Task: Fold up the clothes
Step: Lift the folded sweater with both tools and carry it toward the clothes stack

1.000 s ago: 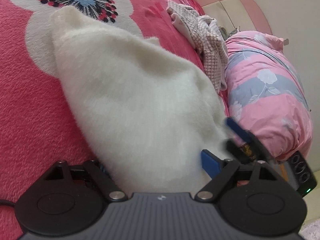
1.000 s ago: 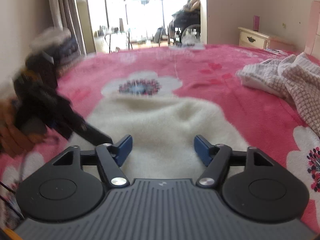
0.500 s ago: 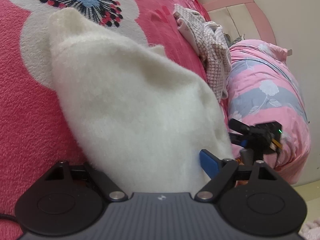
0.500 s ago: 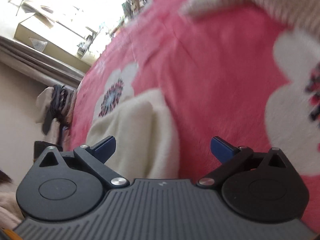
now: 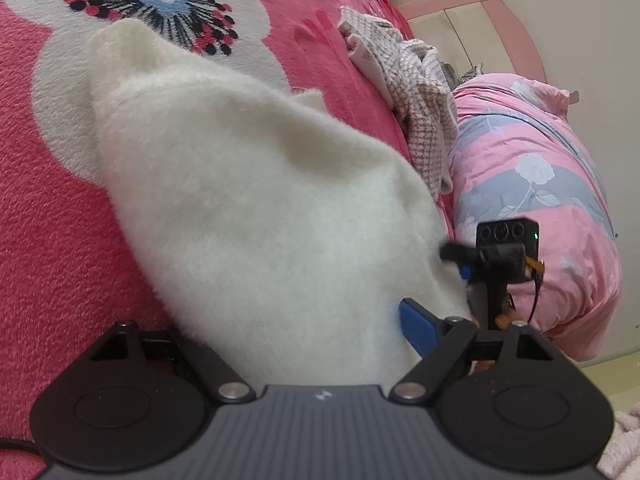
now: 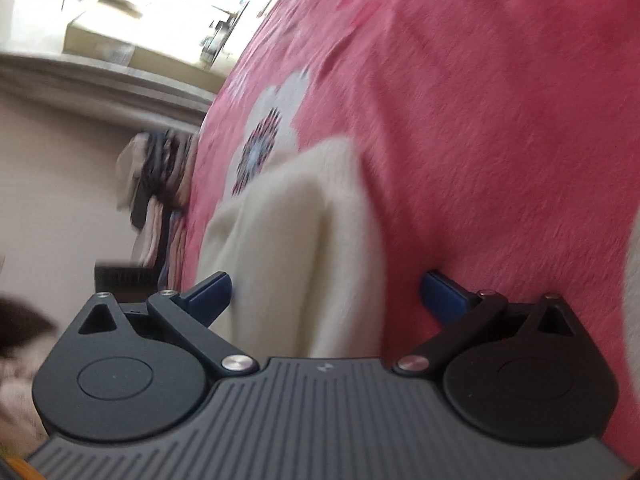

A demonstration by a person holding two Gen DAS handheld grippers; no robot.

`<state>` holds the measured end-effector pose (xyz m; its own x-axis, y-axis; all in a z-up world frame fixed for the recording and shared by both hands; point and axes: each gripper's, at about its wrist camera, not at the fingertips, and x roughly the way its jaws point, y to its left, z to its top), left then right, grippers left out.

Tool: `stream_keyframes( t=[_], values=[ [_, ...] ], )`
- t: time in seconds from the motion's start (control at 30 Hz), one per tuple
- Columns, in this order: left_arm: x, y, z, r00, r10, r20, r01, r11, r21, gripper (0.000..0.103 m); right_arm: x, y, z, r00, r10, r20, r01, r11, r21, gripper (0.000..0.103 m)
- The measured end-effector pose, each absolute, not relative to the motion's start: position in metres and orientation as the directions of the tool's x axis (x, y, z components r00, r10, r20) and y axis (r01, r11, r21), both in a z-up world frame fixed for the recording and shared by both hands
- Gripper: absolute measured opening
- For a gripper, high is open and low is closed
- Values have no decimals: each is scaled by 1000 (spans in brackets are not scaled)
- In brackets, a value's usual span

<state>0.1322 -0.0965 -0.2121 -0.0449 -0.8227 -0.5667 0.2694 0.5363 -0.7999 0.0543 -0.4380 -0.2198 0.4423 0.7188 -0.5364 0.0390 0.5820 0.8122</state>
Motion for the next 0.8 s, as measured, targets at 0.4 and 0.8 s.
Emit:
stream_keyframes(
  t=[0.4,0.8],
  values=[
    [141,-100,-212,-61,-817,-574,235,547,-803,78,29,-411,-229,348,834,-428,67,433,899,103],
    [165,-109,-205,-89,-804,-588,321,536,-781,75,-21,-356,-222,336,855,-394,117,377,919,103]
  ],
)
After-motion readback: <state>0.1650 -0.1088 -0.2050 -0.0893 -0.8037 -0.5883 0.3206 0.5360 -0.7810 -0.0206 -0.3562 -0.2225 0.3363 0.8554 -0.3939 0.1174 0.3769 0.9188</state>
